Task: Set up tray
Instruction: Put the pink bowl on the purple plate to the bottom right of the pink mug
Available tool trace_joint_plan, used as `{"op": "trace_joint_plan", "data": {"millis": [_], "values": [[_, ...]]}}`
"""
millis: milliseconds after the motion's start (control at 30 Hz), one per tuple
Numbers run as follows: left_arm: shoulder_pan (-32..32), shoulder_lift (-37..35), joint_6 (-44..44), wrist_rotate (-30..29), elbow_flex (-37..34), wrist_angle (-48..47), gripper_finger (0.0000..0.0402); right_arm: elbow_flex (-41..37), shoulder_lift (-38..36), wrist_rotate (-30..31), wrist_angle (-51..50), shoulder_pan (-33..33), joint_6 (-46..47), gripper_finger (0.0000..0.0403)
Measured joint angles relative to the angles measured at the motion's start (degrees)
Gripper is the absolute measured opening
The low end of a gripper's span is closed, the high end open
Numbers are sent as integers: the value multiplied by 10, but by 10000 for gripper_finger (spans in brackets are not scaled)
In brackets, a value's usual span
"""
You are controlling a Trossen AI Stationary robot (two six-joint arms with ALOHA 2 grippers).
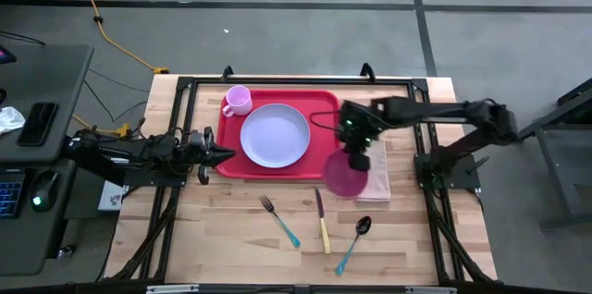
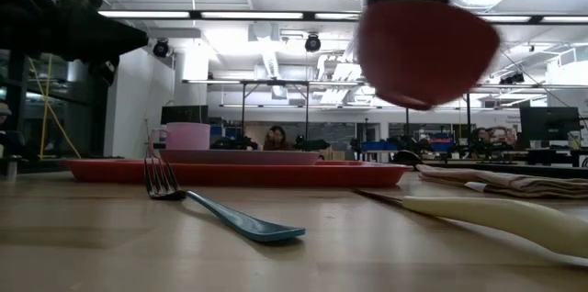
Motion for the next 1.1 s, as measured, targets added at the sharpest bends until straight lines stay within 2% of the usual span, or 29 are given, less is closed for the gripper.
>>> {"op": "trace_joint_plan", "data": {"millis": [433, 800, 1100], "values": [[0, 0, 0, 31, 0, 0, 65, 272, 209, -8, -58, -75, -147, 0], [0, 0, 2, 31, 0, -3, 65, 472, 342, -18, -73, -105, -149, 0], [0, 0, 2, 31, 0, -3, 65, 552, 420, -22, -79, -107, -115, 0]]}}
